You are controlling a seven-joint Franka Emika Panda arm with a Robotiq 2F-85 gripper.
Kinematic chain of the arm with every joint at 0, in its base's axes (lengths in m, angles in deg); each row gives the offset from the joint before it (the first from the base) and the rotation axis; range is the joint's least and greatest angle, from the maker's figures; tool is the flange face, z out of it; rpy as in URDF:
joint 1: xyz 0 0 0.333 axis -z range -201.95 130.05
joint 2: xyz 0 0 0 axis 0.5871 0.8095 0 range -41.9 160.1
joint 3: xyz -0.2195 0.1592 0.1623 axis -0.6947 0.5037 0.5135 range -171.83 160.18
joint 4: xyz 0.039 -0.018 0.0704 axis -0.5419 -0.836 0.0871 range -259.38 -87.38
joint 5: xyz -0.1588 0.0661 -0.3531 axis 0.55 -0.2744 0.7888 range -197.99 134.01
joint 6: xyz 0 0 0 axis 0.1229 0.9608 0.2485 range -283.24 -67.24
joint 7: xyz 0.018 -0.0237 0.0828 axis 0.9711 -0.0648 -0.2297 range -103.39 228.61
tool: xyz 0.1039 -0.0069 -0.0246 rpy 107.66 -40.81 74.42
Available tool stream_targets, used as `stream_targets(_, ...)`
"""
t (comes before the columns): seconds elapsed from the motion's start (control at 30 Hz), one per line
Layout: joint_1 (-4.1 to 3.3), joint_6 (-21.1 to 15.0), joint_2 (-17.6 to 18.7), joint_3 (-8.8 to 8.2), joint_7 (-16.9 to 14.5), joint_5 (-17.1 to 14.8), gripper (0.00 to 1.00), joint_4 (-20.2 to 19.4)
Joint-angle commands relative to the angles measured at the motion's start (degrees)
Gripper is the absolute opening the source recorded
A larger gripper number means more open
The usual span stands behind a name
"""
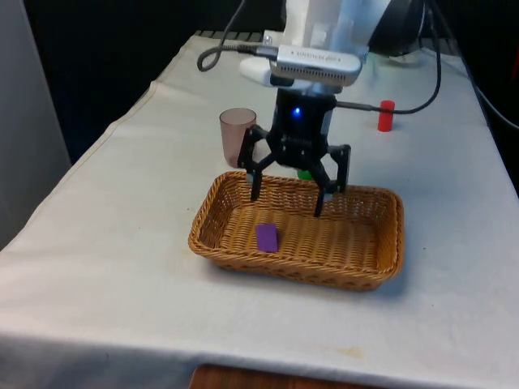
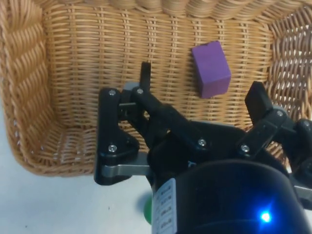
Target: Pick up the triangular block and place it into the basket.
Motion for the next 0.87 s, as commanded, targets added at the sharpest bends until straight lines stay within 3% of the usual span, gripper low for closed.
stream_targets(0.0, -0.46, 0.23, -0.74, -0.52, 0.52, 0.29, 1.00, -0.52)
stream_targets(0.1, -0.63, 1.03, -2.29, -0.63, 0.69, 0.46, 1.00, -1.03)
stream_targets(0.13, -0.17, 0.69, -1.95, -0.06, 0.06, 0.06, 1.00, -0.74)
stream_targets(0.17, -0.69, 1.20, -2.69, -0.63, 0.69, 0.46, 1.00, -1.15)
stream_targets(0.27, -0.80, 2.18, -3.84, -0.69, 0.86, 0.57, 1.00, -1.32)
stream_targets(0.4, -0.74, 3.84, -5.50, -0.34, 1.26, 0.29, 1.00, -1.78)
stream_targets(0.43, -0.40, 3.72, -4.98, -0.06, 0.69, 0.11, 1.00, -1.20)
stream_targets(0.47, -0.74, 4.18, -5.84, -0.29, 1.38, 0.17, 1.00, -1.95)
stream_targets(0.83, -0.52, 8.19, -7.73, 0.17, 2.46, -0.34, 1.00, -2.58)
